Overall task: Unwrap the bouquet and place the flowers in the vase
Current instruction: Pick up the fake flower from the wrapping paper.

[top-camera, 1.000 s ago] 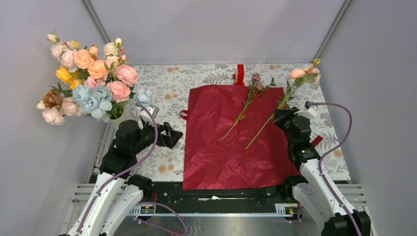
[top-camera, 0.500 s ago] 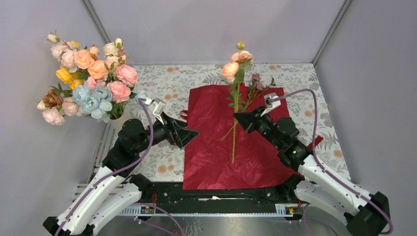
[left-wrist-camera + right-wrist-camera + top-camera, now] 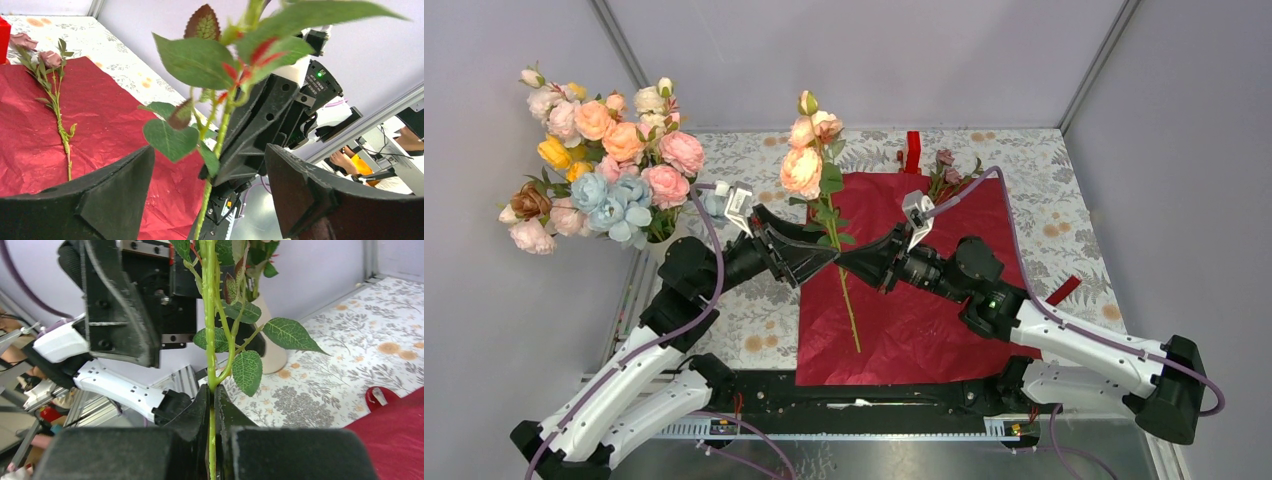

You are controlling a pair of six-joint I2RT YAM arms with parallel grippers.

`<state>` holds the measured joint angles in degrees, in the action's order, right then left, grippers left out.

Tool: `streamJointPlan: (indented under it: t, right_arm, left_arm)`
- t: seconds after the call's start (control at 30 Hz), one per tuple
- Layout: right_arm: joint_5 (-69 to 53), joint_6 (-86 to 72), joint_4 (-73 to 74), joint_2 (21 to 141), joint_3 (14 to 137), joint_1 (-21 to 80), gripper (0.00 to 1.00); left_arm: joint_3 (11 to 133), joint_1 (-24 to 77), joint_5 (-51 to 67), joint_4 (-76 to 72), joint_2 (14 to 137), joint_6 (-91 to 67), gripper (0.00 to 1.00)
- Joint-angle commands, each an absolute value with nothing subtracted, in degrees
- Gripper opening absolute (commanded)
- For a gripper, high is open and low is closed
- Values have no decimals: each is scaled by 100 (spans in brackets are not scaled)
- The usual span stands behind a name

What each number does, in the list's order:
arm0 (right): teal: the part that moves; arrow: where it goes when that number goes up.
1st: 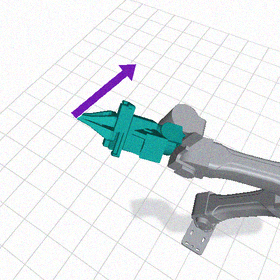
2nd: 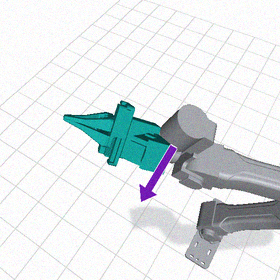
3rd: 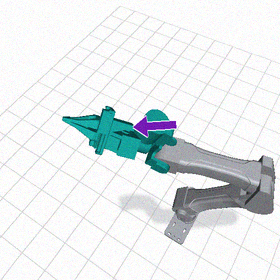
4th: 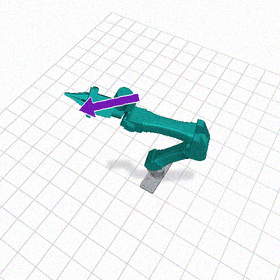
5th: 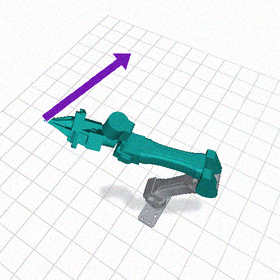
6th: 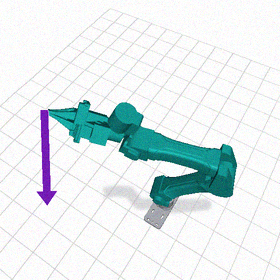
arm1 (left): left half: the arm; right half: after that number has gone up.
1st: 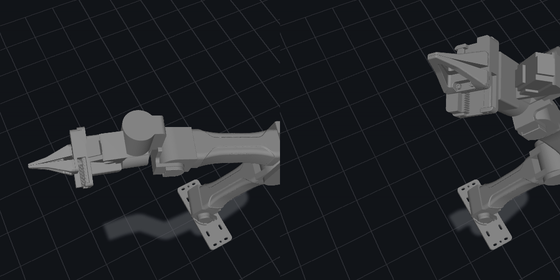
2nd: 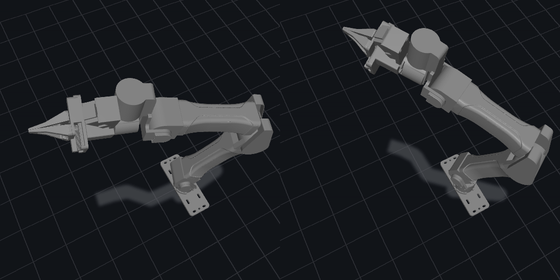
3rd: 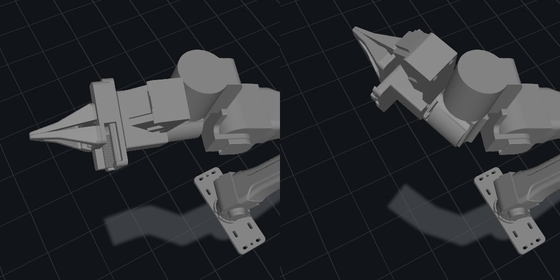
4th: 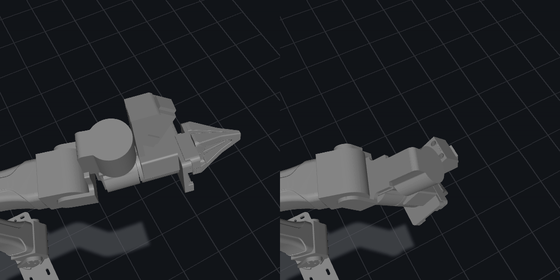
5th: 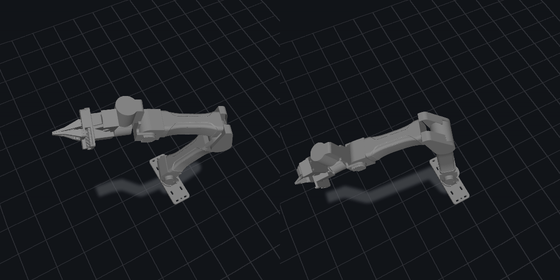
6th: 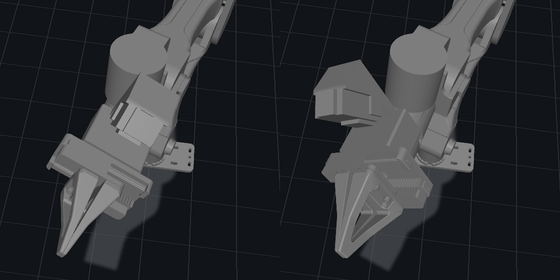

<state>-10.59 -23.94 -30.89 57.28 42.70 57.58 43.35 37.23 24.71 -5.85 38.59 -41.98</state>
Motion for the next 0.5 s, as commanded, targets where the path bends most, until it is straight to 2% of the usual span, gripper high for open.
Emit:
streamJointPlan:
  t: [0.0, 0.1, 0.3, 0.47]
  right_arm:
    - [-1521, -2269, -3545, 5757, 4618, 5870, 0]
    - [-1645, -2271, -3504, 5757, 4654, 5879, 0]
    - [-1785, -2264, -3384, 5764, 4682, 5876, 0]
    - [-1846, -2235, -3277, 5744, 4719, 5875, 0]
  left_arm:
    - [4575, 3770, 2733, -1108, 3908, -4394, 81]
    - [4547, 3770, 2762, -1157, 3905, -4460, 73]
    - [4465, 3778, 2934, -1508, 3922, -4725, 49]
    - [4458, 3779, 3074, -1570, 4016, -4861, 40]
